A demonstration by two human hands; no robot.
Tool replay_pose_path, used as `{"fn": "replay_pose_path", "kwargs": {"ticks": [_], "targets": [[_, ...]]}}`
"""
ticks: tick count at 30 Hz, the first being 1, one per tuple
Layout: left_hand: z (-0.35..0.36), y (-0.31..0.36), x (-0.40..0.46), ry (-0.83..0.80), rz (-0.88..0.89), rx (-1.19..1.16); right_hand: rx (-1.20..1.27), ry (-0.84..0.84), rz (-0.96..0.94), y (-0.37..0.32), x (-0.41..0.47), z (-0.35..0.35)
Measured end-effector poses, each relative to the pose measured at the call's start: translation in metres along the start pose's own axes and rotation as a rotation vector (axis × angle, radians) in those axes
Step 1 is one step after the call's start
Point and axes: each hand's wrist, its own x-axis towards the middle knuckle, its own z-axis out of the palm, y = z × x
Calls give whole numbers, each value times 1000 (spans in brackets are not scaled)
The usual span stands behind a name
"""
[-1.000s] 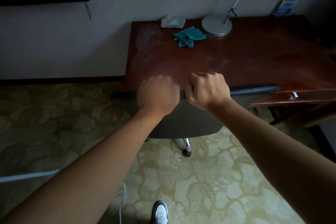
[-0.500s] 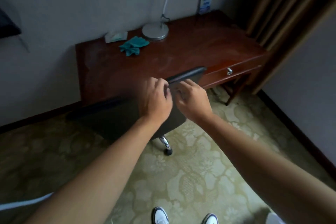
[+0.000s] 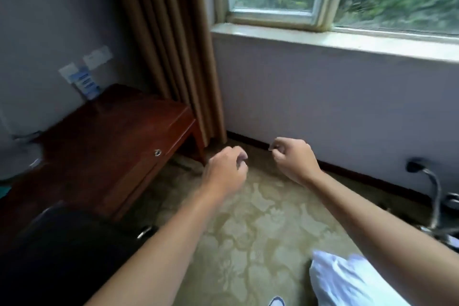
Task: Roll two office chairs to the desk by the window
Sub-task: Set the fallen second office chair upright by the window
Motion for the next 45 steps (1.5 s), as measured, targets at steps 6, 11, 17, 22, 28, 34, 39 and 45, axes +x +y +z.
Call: {"fn": "replay_pose_path", "kwargs": {"ticks": [6, 11, 17, 22, 28, 34, 39, 45], "targets": [[107, 152, 76, -227, 262, -32, -55, 149, 325, 157, -4, -127], [196, 268, 111, -419, 512, -15, -23, 300, 624, 263, -41, -213], [311, 372, 132, -705, 742, 16, -2, 417, 978, 367, -90, -261], [405, 450, 173, -907, 902, 108, 13, 508, 1209, 449, -91, -292], [497, 534, 210, -1035, 997, 214, 81, 519, 1357, 515, -75, -321], [578, 554, 198, -1159, 997, 400, 169, 535, 1561, 570, -105, -317], [635, 548, 177, -1142, 942, 510, 240, 506, 1619, 621, -134, -302], [745, 545, 161, -1098, 833, 748, 327, 367, 1581, 736, -133, -287]]}}
